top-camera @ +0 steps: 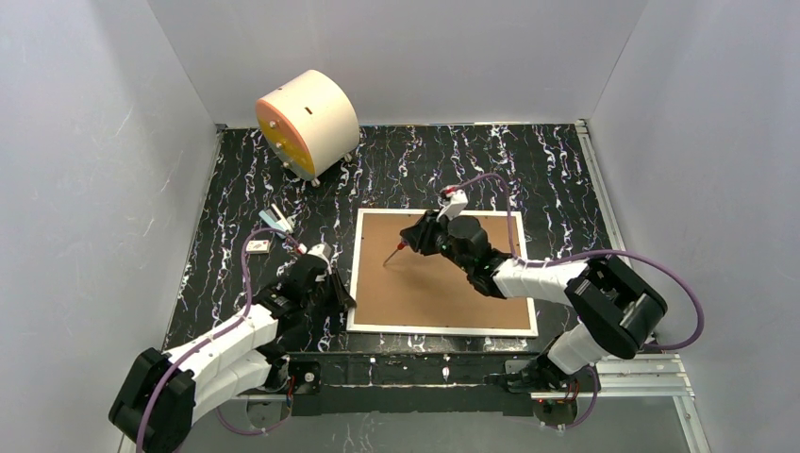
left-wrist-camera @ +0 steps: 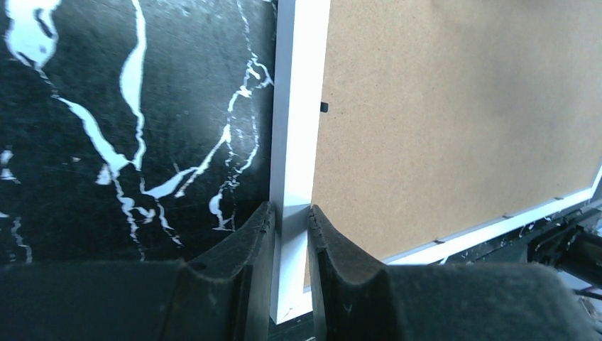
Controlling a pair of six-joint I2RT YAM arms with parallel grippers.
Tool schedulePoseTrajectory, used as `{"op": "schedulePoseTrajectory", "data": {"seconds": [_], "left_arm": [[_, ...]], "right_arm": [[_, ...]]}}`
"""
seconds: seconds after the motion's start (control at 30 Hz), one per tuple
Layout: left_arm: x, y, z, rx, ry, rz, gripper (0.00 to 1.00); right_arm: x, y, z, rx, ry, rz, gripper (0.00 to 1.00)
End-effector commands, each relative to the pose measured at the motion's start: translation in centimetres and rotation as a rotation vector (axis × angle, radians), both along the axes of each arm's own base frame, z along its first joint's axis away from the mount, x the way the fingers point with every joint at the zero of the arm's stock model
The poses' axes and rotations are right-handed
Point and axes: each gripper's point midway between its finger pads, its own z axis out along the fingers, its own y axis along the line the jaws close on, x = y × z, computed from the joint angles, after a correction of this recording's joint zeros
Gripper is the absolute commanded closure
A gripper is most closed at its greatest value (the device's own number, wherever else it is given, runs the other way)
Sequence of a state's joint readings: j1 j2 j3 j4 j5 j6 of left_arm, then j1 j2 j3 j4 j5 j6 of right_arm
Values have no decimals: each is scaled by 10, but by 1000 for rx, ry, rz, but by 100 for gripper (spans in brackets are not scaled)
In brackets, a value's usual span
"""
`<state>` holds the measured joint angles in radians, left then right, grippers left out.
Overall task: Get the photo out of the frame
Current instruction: Adjust the screwdriver.
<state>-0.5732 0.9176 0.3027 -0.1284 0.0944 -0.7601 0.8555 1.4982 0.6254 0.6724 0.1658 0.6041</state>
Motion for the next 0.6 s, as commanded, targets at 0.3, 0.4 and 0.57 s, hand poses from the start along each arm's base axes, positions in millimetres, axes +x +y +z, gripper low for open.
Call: {"op": "schedulePoseTrajectory", "data": {"seconds": [0.3,0.4,0.57], "left_arm": [[7,-16,55,-59,-102,7,40],[25,-18,100,-84,-211,35,18],[27,-71,134,-429,-155,22,18]], "right_arm": [[-20,-9,52,221,-133,211,99],[-26,-16,56,212,-118,201,99],[-31,-29,75,279,-90,129,99]]}}
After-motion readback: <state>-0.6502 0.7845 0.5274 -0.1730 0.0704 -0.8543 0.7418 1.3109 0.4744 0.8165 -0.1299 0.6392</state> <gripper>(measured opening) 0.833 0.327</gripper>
